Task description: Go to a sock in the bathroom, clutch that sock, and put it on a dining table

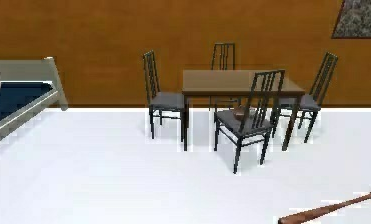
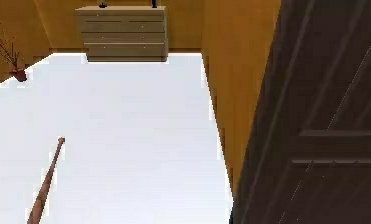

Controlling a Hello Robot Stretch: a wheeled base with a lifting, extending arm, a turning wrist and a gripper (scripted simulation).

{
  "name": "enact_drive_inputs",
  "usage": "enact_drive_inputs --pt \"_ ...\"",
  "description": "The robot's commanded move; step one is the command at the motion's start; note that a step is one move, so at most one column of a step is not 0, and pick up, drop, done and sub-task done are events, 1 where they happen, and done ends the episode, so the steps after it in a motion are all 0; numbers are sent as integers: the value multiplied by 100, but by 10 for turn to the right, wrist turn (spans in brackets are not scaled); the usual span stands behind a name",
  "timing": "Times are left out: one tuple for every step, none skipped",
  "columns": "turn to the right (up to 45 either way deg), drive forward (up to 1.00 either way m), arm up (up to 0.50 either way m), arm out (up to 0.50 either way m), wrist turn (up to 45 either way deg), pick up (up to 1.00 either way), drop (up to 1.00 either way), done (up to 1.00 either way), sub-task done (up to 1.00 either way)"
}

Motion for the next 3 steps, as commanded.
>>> enact_drive_inputs --pt "-450 0 0 0 0 0 0 0 0" --pt "-330 0 0 0 0 0 0 0 0" --pt "0 100 0 0 0 0 0 0 0"
